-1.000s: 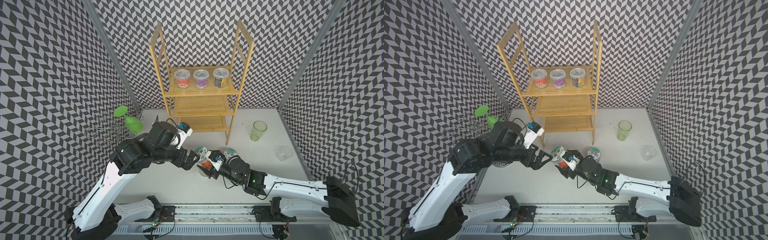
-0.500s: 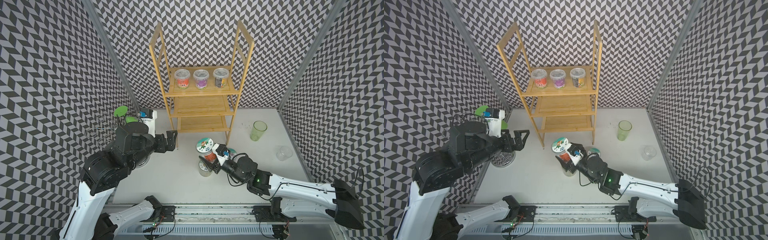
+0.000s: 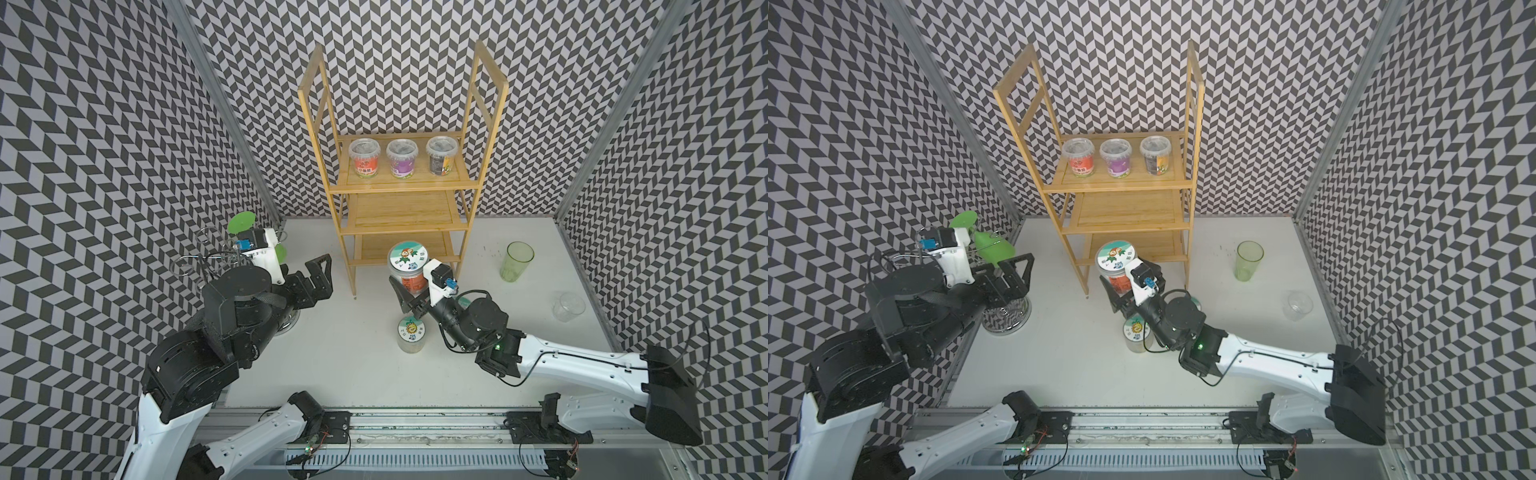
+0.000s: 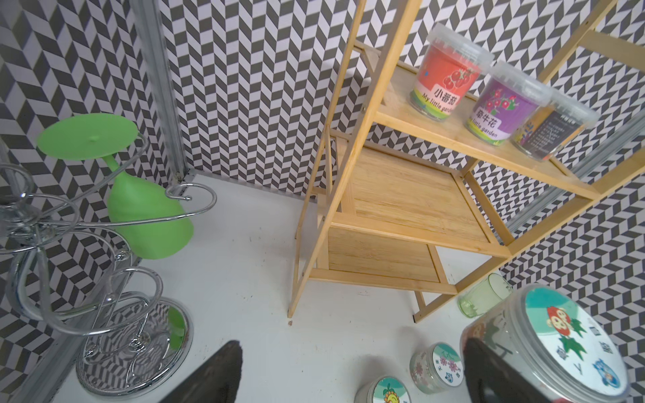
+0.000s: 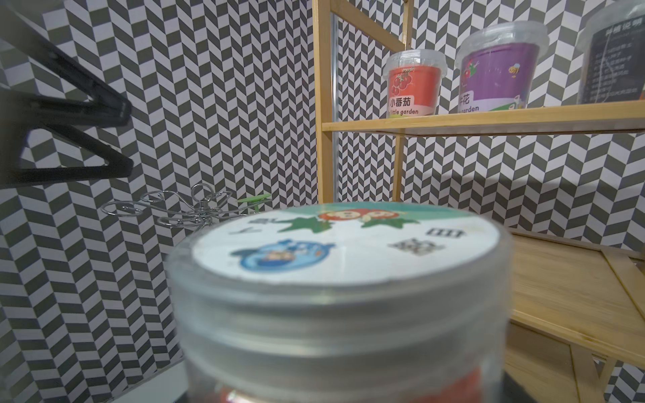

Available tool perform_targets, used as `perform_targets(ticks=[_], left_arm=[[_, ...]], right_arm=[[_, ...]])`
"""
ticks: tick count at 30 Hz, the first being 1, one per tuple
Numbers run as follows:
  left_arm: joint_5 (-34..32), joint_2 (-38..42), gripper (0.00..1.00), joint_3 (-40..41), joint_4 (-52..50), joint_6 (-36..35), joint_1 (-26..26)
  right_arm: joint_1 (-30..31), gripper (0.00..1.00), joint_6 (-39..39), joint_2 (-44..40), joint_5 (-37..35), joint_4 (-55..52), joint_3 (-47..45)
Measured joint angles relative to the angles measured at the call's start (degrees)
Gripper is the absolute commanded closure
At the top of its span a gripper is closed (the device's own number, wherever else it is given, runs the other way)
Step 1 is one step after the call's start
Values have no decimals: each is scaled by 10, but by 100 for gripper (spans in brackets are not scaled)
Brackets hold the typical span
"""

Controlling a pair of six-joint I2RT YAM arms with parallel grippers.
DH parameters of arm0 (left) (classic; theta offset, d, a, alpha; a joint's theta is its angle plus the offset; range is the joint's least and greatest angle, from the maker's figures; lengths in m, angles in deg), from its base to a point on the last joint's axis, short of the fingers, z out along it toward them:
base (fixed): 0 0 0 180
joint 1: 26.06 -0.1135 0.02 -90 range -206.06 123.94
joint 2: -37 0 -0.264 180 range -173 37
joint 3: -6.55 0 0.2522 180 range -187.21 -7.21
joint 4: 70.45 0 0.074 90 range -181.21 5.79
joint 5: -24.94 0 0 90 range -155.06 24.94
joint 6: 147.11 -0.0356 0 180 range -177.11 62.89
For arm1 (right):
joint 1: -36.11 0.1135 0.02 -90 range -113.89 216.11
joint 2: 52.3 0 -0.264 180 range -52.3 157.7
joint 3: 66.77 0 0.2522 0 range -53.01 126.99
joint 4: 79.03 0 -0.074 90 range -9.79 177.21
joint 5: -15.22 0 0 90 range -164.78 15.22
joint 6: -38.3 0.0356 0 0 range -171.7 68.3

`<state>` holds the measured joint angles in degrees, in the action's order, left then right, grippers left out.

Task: Place the seed container on the shelf
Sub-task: Place the seed jar on the shelf.

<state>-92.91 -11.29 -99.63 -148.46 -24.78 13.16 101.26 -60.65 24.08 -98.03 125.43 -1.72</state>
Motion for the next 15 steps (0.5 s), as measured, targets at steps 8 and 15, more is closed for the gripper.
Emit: perform_targets(ticks=[8, 15], left_arm=[[-35, 39, 0, 23, 19, 17, 0], [-53, 59, 0, 36, 29, 23, 2]], right_arm=[[-9, 40, -21, 90, -4, 71, 59], [-24, 40, -35, 152, -4, 99, 124]])
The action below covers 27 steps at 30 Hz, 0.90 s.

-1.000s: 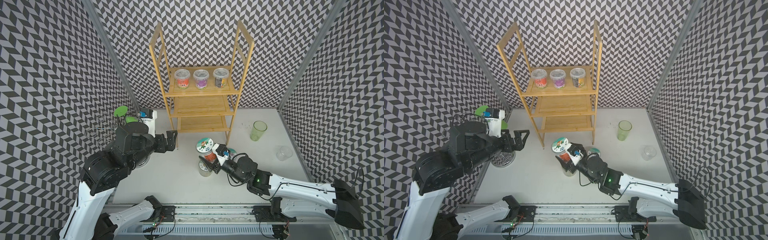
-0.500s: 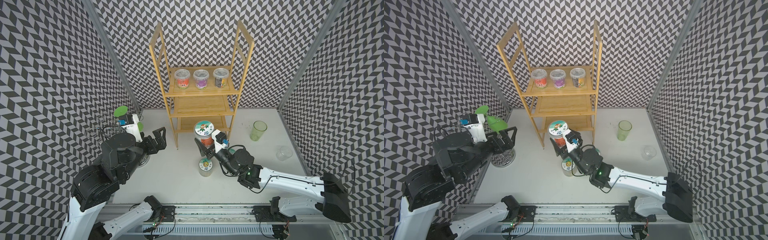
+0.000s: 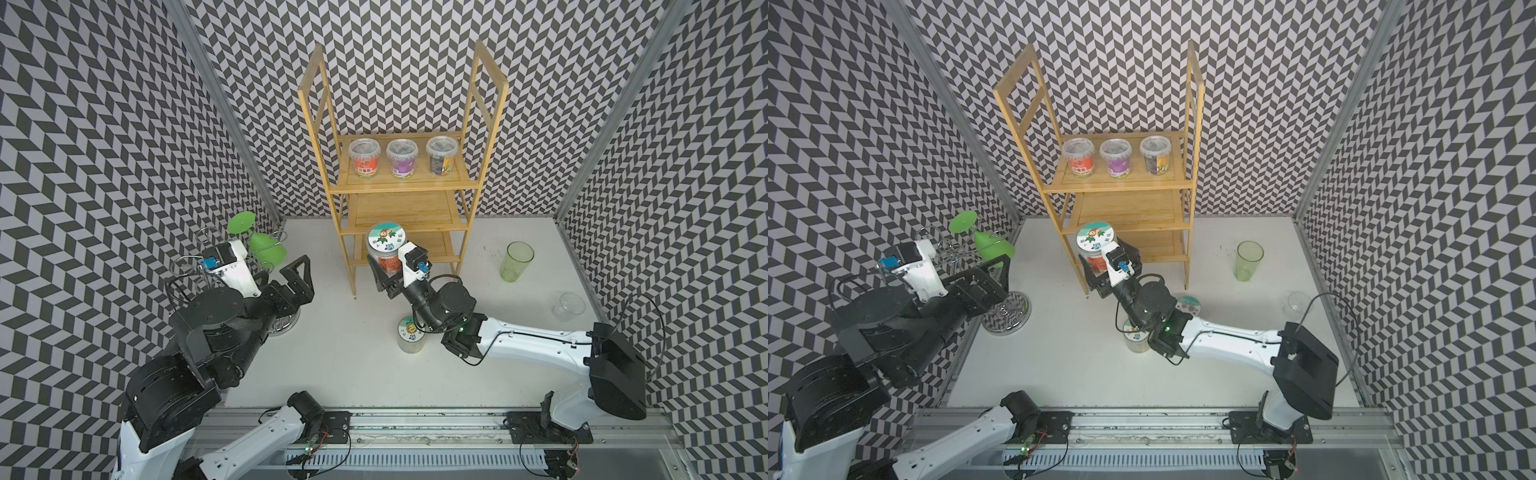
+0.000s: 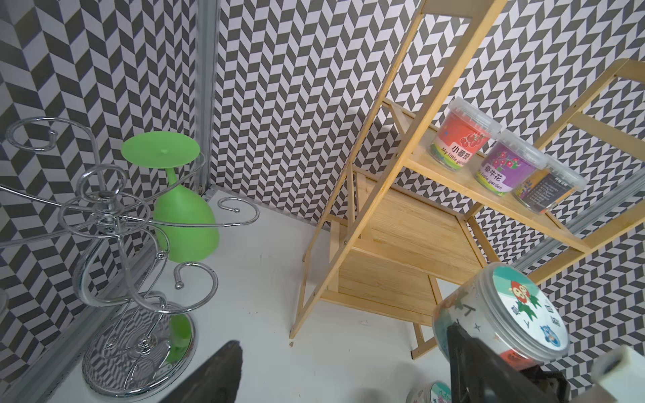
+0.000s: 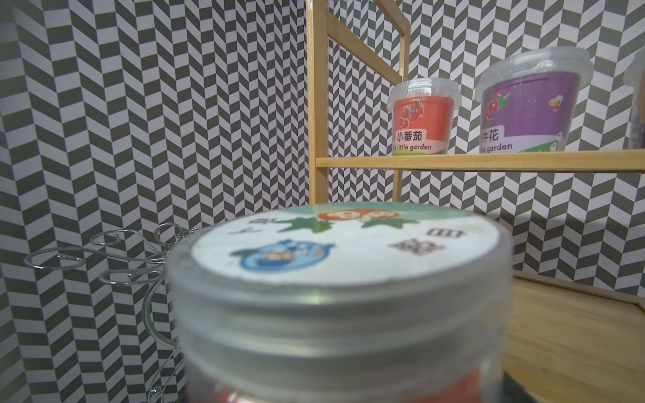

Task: Place the seed container on the shelf
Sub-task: Place the seed jar on the shelf.

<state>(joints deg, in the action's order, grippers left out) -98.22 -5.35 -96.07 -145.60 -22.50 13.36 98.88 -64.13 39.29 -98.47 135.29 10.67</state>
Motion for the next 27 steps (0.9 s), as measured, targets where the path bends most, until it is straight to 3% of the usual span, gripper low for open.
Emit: perform_targets(ticks=[27], left_arm=[[-38, 26, 0, 13, 1, 21, 37]], right_arm=[[-27, 40, -22, 123, -12, 6, 143]])
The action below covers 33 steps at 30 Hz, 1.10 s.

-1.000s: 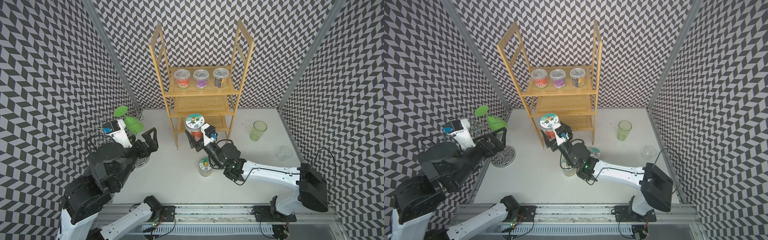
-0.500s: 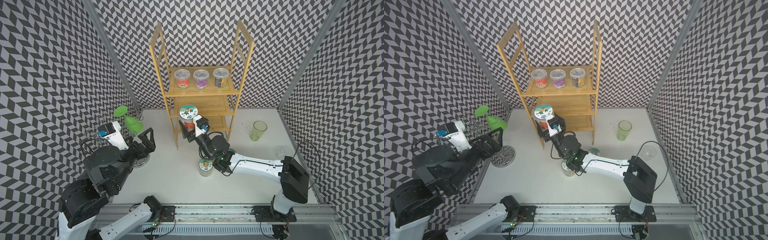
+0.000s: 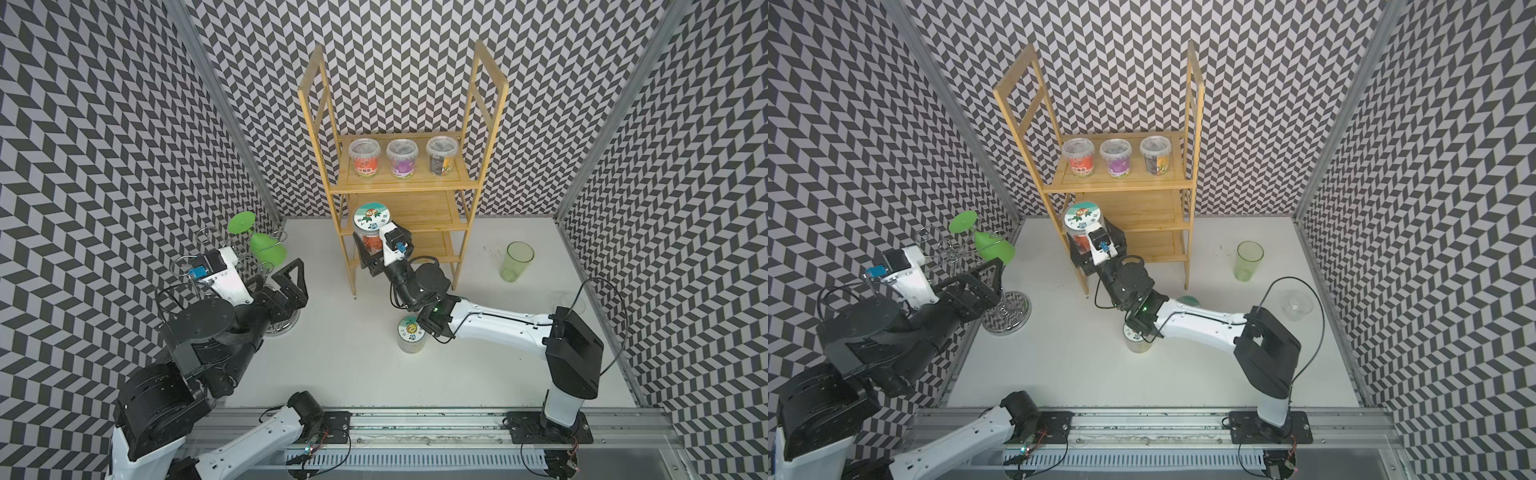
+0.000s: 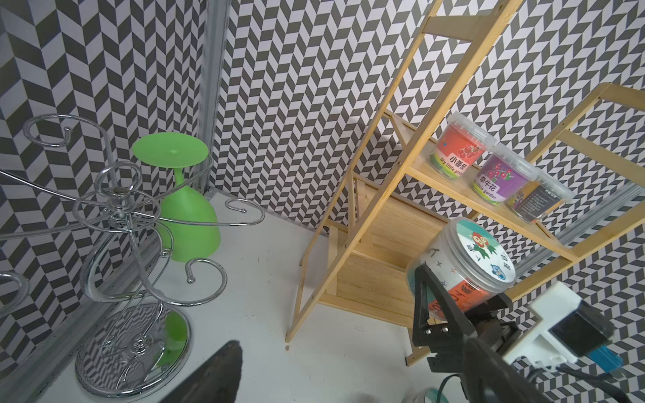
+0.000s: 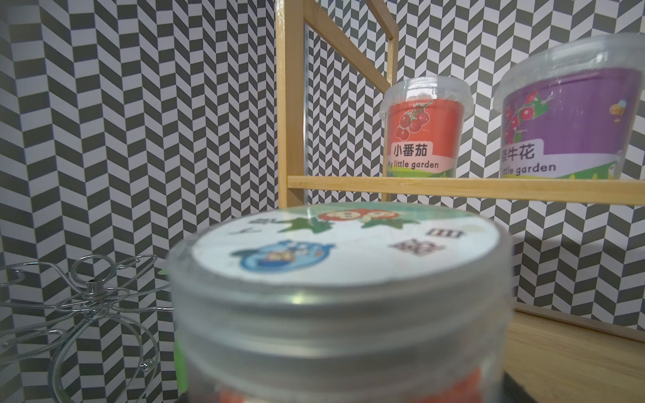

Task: Place the seed container on the shelf
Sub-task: Place the seed jar on the shelf.

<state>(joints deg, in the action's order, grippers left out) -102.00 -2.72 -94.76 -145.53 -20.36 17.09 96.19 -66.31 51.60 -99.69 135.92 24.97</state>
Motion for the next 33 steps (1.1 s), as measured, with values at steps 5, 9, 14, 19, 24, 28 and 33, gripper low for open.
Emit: perform_targets(ticks=[5, 9, 14, 19, 24, 28, 33], left_arm=[[-9, 7, 0, 0, 0, 5, 7], [-16, 12, 0, 0, 0, 7, 11], [-31, 20, 0, 0, -1, 11, 19], [-42, 21, 0, 0, -3, 18, 29], [-50, 22, 1, 0, -3, 19, 36], [-55, 24, 1, 0, -4, 20, 41], [-60, 24, 1, 5, -4, 22, 48]], right_arm=[[-6, 39, 0, 18, -1, -7, 17], [-8, 39, 0, 29, -4, -8, 29], [-13, 39, 0, 39, -9, -9, 47], [-15, 39, 0, 45, -13, -9, 59], [-21, 39, 0, 52, -15, -13, 71], [-28, 39, 0, 58, -19, -24, 82], [-34, 39, 1, 66, -26, -35, 91]])
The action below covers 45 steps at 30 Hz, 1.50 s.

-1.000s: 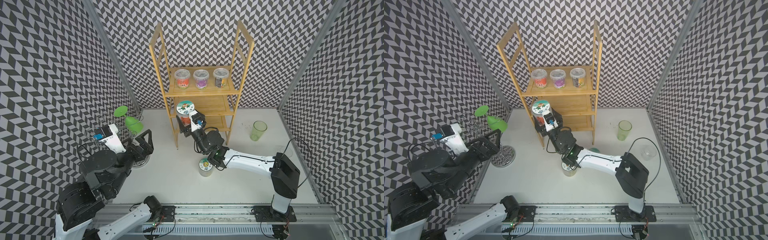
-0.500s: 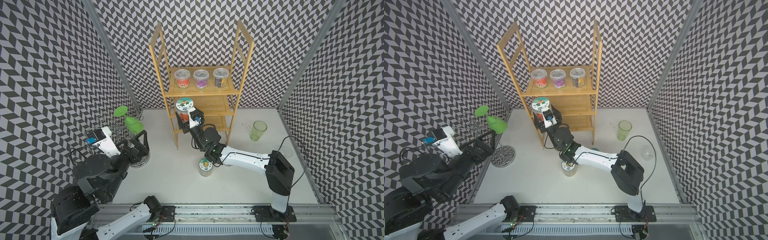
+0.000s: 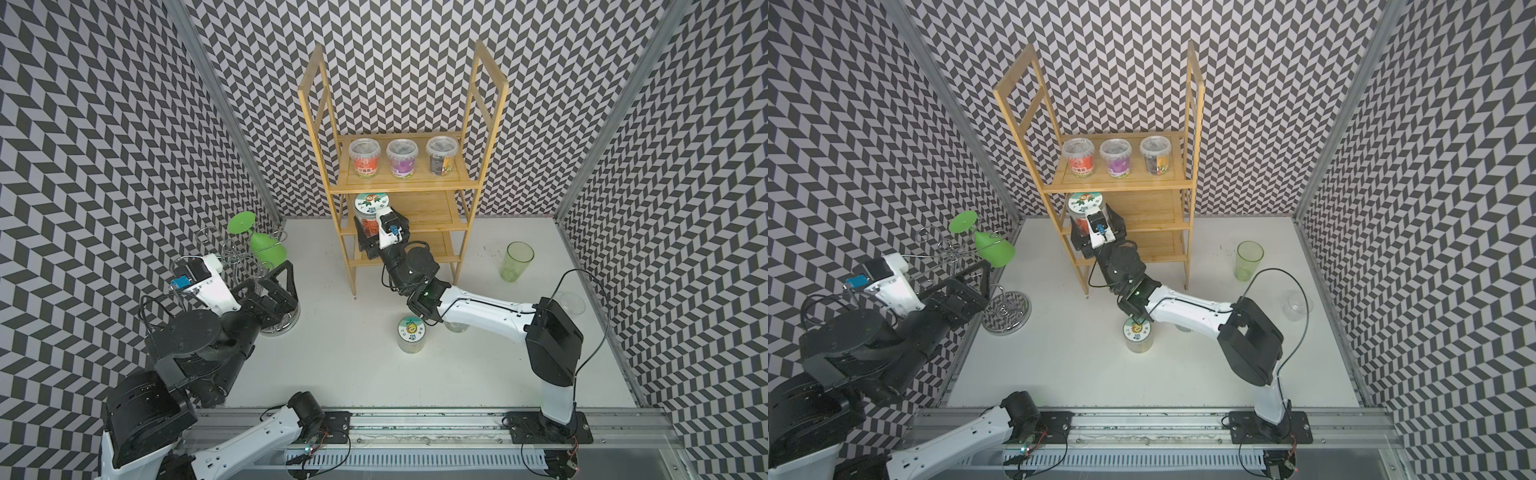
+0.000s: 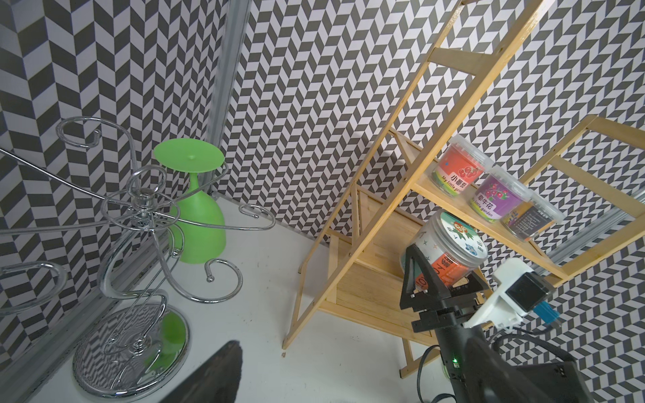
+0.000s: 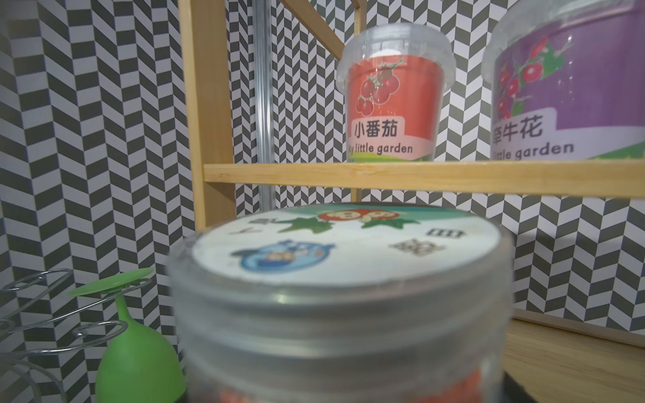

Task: Place the seed container on the shelf
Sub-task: Place the seed jar on the shelf.

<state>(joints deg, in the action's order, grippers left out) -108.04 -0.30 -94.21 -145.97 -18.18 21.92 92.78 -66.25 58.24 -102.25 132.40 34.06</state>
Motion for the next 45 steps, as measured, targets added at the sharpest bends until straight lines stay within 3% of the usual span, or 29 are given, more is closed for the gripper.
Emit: perform_targets(ticks=[21, 45], left_arm=[[-25, 13, 0, 4, -6, 19, 22], [-43, 18, 0, 11, -14, 28, 38]], right_arm=[[-10, 35, 4, 47, -26, -38, 70], [-10, 14, 12, 62, -54, -75, 85]])
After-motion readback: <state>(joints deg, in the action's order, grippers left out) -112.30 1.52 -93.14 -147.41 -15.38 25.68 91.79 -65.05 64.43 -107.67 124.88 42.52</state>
